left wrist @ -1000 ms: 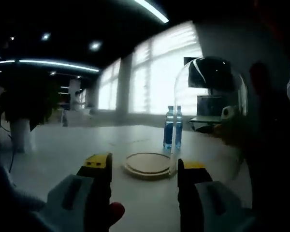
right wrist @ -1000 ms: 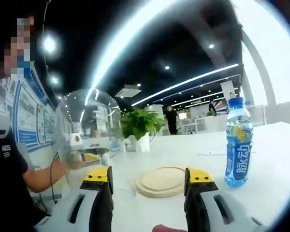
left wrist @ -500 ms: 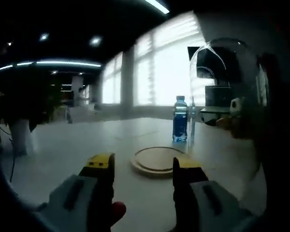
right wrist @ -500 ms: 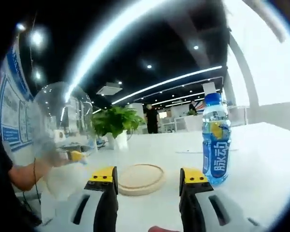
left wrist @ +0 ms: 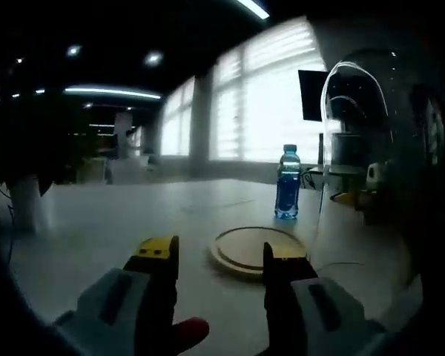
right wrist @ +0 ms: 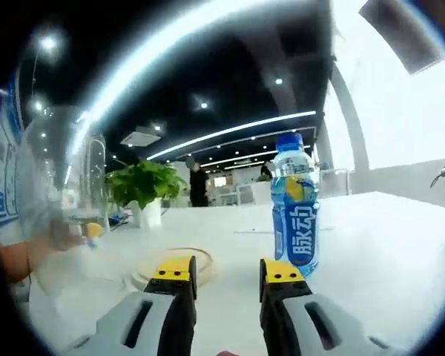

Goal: Open the cover put in the Mizone put the cover back on

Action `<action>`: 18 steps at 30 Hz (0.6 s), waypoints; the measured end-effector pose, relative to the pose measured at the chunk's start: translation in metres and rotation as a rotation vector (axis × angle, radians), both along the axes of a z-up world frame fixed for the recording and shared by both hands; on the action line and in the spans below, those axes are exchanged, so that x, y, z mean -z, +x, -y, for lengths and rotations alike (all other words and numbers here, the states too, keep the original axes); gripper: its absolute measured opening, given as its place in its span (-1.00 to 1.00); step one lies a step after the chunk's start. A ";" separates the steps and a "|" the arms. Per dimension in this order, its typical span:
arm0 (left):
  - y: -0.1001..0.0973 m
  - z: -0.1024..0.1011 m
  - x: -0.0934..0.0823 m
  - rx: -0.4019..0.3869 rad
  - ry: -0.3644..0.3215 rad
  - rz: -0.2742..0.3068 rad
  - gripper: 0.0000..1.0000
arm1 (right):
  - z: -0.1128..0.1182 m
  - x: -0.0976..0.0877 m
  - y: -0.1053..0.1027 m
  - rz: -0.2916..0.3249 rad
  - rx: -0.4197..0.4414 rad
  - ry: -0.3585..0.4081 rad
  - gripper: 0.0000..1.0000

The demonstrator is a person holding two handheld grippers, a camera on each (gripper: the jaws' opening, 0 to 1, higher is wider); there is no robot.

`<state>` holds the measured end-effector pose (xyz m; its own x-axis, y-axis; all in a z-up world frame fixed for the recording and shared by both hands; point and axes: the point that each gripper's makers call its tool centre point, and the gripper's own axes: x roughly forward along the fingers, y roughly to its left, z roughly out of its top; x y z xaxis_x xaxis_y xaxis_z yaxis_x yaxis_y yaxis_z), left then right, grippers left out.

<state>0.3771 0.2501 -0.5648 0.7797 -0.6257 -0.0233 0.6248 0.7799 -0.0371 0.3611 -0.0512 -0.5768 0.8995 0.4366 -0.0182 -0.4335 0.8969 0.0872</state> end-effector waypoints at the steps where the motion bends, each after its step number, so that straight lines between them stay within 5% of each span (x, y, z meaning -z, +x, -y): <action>1: -0.001 0.001 0.004 0.000 0.016 -0.011 -0.24 | 0.000 -0.002 0.000 0.006 0.001 -0.002 -0.48; 8: -0.005 0.009 0.005 -0.002 0.029 0.004 -0.29 | 0.008 -0.007 -0.002 0.015 0.027 0.049 -0.65; 18: -0.005 -0.002 0.016 -0.047 0.009 -0.060 -0.28 | 0.003 -0.008 -0.008 0.050 0.038 -0.015 -0.64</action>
<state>0.3720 0.2520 -0.5807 0.8051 -0.5882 -0.0760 0.5846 0.8087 -0.0661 0.3529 -0.0541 -0.5690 0.9154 0.4019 0.0208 -0.4025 0.9139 0.0528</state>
